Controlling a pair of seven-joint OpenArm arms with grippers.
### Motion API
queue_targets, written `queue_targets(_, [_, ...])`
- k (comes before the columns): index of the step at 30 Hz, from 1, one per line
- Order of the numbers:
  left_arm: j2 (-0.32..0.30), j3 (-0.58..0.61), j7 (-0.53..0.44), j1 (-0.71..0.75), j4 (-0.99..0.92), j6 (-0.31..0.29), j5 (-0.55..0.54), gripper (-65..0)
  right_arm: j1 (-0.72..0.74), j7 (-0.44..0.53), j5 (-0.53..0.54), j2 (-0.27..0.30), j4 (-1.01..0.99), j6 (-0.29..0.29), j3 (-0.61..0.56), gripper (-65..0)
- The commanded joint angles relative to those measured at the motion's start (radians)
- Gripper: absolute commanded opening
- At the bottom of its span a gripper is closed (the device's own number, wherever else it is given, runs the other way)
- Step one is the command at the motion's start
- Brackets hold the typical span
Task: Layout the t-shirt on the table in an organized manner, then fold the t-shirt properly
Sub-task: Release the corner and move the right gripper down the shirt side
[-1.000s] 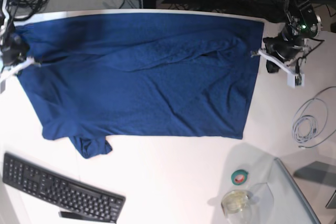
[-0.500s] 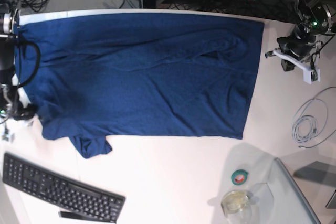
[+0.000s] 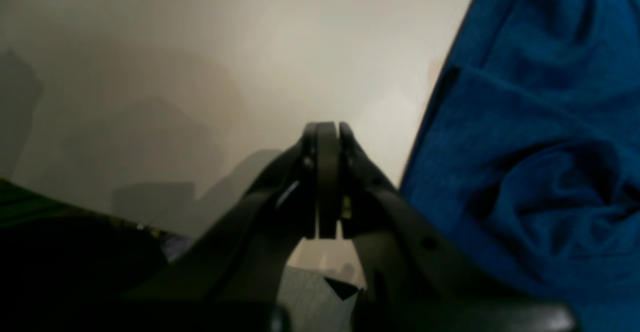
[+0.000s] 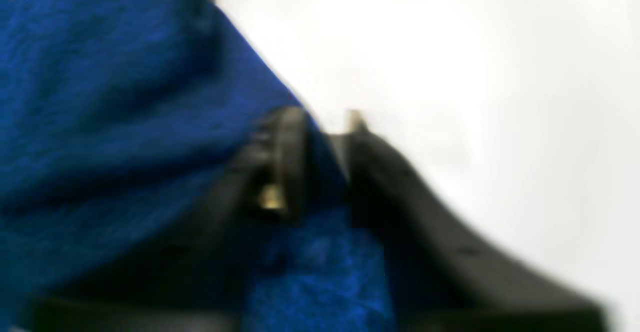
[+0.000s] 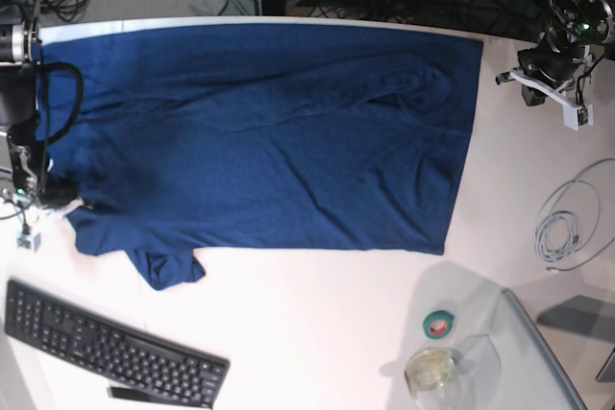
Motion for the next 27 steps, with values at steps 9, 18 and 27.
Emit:
queue_targets(9, [-0.008, 0.006, -0.022, -0.005, 0.019, -0.005, -0.009, -65.0, 0.004, -0.017, -0.008, 0.026, 0.036, -0.008, 0.005, -65.0])
queue_targets(18, [-0.003, 0.152, -0.026, -0.006, 0.012, -0.005, -0.004, -65.0, -0.180, -0.129, -0.007, 0.023, 0.463, -0.017, 0.031, -65.0])
queue_targets(27, [-0.003, 0.178, -0.026, -0.006, 0.011, -0.004, 0.000, -65.0, -0.260, -0.201, -0.007, 0.019, 0.670, -0.016, 0.080, -65.0])
